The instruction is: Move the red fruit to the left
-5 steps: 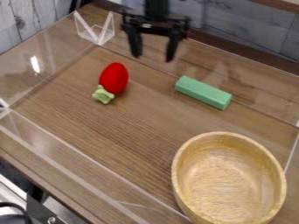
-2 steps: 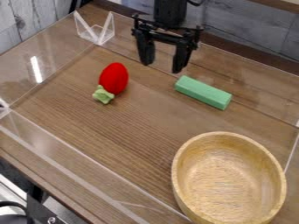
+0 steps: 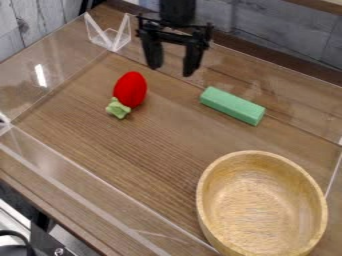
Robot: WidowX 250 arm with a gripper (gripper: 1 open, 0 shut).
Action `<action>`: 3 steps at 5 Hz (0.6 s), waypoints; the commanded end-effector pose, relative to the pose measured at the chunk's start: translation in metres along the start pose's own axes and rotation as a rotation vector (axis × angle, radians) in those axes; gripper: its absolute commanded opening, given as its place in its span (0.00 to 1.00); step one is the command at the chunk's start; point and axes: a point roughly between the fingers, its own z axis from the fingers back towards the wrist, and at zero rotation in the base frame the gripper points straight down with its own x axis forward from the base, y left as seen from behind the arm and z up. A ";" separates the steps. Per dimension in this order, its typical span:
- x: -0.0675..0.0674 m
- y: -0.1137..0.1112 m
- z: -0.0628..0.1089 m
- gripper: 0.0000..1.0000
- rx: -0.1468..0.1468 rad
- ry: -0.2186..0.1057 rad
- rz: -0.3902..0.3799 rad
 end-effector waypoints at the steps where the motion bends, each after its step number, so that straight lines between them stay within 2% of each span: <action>1: 0.003 -0.003 0.027 1.00 -0.001 -0.095 -0.009; 2: 0.000 -0.017 0.029 0.00 -0.011 -0.092 -0.025; 3: -0.002 -0.031 0.031 1.00 -0.019 -0.091 -0.057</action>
